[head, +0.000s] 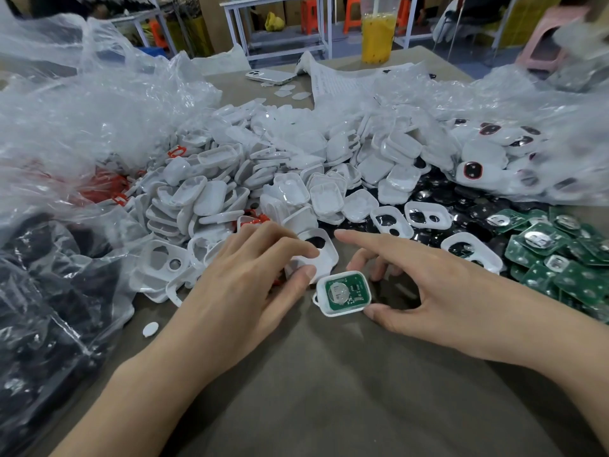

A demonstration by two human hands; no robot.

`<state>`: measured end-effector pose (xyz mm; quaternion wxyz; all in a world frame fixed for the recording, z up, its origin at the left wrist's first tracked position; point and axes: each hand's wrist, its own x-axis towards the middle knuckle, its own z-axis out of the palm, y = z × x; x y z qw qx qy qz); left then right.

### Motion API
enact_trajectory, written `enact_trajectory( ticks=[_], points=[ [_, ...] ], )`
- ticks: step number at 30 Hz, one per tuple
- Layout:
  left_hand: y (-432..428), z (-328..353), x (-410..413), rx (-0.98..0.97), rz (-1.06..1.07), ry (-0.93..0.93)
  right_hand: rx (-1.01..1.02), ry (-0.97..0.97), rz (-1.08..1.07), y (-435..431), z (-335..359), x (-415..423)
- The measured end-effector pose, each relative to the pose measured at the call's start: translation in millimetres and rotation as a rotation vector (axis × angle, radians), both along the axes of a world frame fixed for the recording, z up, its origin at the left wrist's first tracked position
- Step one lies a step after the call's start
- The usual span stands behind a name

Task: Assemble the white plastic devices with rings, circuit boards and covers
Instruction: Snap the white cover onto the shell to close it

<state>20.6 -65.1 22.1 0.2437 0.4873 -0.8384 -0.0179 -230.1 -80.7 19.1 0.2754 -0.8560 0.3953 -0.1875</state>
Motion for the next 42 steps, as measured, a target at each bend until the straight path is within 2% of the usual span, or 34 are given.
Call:
enact_trajectory(
  ticks=[19, 24, 31, 37, 42],
  points=[
    [-1.4, -0.4, 2.9, 0.039, 0.034, -0.138, 0.012, -0.021, 0.022, -0.1, -1.7, -1.5],
    [-2.5, -2.7, 2.6, 0.003, 0.038, -0.080, 0.012, -0.008, 0.021, -1.0, -1.9, -1.4],
    [-1.4, -0.9, 4.0, 0.038, -0.017, 0.200, 0.010, -0.012, 0.000, -0.5, -1.4, -1.3],
    [5.4, -3.0, -3.7, 0.182, -0.165, 0.174, 0.006, 0.003, -0.022, 0.5, -2.7, -0.2],
    [8.2, -5.0, -10.2, 0.213, -0.202, 0.150, 0.035, -0.016, -0.020, -1.7, -4.0, -0.6]
  ],
)
